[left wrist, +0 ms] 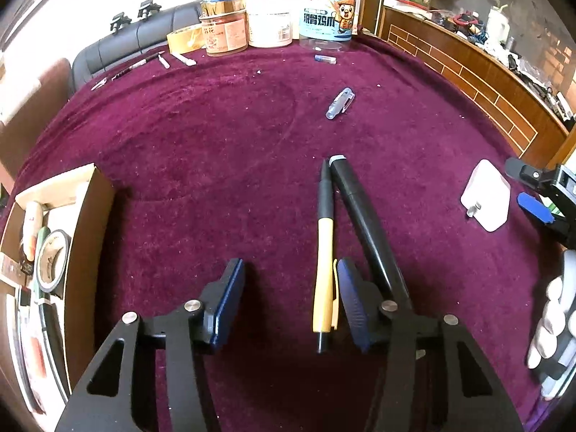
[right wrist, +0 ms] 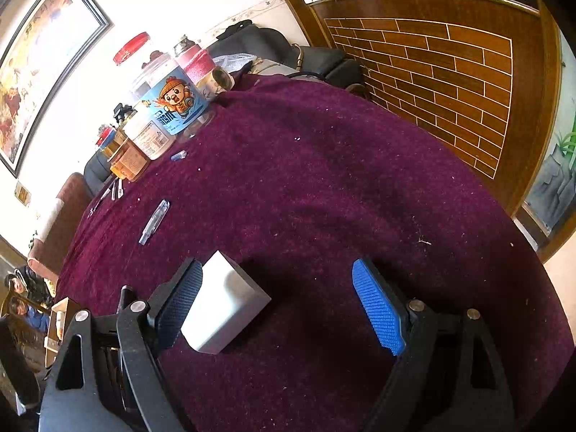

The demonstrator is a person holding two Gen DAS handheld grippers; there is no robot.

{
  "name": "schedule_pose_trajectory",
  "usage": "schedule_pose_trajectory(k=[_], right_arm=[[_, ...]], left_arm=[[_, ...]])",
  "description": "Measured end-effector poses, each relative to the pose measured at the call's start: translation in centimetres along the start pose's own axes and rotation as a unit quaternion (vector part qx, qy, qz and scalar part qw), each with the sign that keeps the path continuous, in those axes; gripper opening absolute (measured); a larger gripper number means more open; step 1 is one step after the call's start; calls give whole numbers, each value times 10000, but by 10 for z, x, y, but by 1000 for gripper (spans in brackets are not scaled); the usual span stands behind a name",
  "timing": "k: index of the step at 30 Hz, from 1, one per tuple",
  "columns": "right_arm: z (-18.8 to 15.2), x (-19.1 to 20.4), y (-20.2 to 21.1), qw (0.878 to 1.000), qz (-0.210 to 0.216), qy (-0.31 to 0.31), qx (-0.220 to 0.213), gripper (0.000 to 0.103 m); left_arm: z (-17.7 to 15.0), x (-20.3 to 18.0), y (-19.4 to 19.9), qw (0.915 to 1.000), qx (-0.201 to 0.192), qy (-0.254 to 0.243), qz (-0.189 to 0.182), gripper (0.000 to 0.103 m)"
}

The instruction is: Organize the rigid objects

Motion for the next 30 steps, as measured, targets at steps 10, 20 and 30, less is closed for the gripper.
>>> schedule_pose_trajectory(k=[10, 20, 30], right_arm=[[0, 0, -1, 10000, -46, 32, -10, 86], [-1, 2, -2, 9998, -167, 146, -23, 86], [-3, 28, 38, 9985, 15, 392, -378, 86]], left_arm=[[16, -24, -20, 9988, -355, -244, -244, 74], [11, -17, 15, 9958, -417, -114, -802, 5], [-9, 40, 112, 9808, -1070, 649, -1499, 6]])
Point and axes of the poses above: each gripper's, at about its wrist camera, not at the fingertips, and y roughly against the way its jaws point, x to its left, z to its top, the point moved 6 cm from there along -y, roughly the way its jaws point, and after that the axes turned 6 degrees about -x, right-handed, at the moved point
